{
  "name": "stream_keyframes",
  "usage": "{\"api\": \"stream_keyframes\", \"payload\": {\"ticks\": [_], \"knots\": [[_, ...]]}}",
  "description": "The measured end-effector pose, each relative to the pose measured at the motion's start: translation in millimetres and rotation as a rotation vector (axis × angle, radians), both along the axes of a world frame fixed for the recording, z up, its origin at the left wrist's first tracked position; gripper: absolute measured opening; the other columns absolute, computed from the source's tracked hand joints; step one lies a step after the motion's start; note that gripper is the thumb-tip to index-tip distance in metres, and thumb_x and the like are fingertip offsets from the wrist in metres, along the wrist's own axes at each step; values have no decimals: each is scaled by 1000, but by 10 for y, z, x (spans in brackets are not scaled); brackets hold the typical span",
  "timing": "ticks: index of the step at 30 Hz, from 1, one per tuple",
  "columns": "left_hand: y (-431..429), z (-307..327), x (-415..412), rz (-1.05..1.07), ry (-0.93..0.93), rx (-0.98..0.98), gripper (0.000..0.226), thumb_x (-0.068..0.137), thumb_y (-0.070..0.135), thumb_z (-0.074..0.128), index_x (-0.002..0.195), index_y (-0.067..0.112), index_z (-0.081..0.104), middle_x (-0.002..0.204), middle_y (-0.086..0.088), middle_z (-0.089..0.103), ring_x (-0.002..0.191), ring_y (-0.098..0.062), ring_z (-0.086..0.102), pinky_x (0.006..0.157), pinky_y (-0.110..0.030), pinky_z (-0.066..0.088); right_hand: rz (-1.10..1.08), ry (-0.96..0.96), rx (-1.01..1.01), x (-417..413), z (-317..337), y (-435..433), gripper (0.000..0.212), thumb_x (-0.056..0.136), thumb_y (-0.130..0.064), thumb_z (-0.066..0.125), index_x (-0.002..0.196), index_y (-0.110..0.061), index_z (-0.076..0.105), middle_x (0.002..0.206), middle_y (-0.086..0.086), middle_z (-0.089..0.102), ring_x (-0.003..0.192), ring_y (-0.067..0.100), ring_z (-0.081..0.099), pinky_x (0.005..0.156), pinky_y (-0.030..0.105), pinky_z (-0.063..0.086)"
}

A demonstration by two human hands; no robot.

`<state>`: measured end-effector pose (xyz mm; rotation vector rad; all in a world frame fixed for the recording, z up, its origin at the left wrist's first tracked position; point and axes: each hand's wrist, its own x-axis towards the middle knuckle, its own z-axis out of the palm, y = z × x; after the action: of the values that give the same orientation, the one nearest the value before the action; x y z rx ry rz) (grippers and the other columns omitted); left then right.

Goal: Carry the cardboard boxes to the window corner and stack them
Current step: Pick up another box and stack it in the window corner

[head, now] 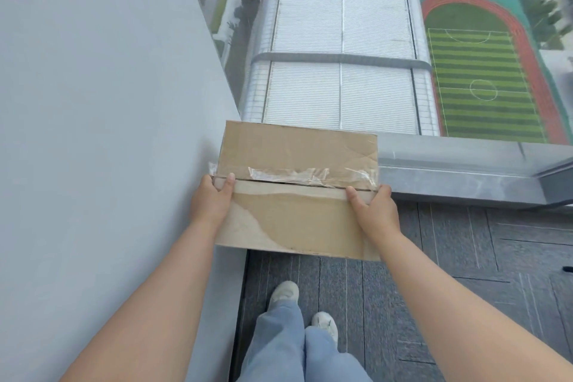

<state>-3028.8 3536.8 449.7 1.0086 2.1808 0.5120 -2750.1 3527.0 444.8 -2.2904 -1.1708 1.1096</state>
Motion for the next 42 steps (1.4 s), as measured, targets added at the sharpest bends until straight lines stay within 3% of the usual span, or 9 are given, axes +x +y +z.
{"api": "stream_keyframes", "payload": {"ticks": [5,10,21,27,33,35,38,42], "knots": [[233,-216,-28,-20,8,-19,42,93,43,46,116,8,50,117,-12,60,107,-32,56,79,-33,39,-35,-4,-48,-59,-215,203,65,86,-49,57,126,-3,34,125,18,52,112,34,51,80,35,39],[338,-368,-60,-36,17,-20,42,93,40,47,118,6,49,119,-14,59,109,-33,55,79,-32,38,-47,-11,-63,-89,-375,305,70,85,-50,57,131,-4,32,128,17,51,114,34,51,88,39,43],[382,-665,-108,-46,24,-55,42,94,38,45,118,3,47,121,-17,58,110,-34,54,77,-31,35,-24,-19,-81,-148,-634,410,68,85,-51,57,128,-5,34,126,16,52,113,34,52,85,38,43],[386,-724,-122,-22,24,-40,43,94,39,46,117,4,47,121,-17,57,111,-34,53,84,-34,39,-21,-28,-61,-156,-693,428,70,84,-53,57,130,-6,33,127,15,52,113,33,52,89,41,46],[90,-665,-151,-21,17,-53,65,92,39,49,141,5,24,141,-18,43,126,-33,45,101,-39,38,-21,-4,-96,-110,-610,199,72,88,-51,52,140,-10,26,133,14,49,117,33,50,89,40,42],[-81,-700,-186,-20,30,-61,60,92,40,49,137,6,30,137,-17,47,123,-34,48,99,-43,41,10,-18,-109,-103,-602,67,67,90,-50,48,139,-10,28,132,14,50,115,32,51,85,37,41],[-295,-719,-190,-62,35,-55,41,92,38,48,117,5,49,118,-16,59,109,-34,56,88,-38,45,53,-41,-110,-146,-601,-91,59,93,-47,45,135,-8,33,126,16,54,110,33,53,80,35,40],[-353,-690,-149,-46,-25,7,37,91,35,54,115,7,52,117,-12,61,108,-30,55,86,-32,41,75,-71,-76,-236,-598,-136,55,95,-45,42,133,-5,33,124,18,55,108,36,54,83,39,45]]}}
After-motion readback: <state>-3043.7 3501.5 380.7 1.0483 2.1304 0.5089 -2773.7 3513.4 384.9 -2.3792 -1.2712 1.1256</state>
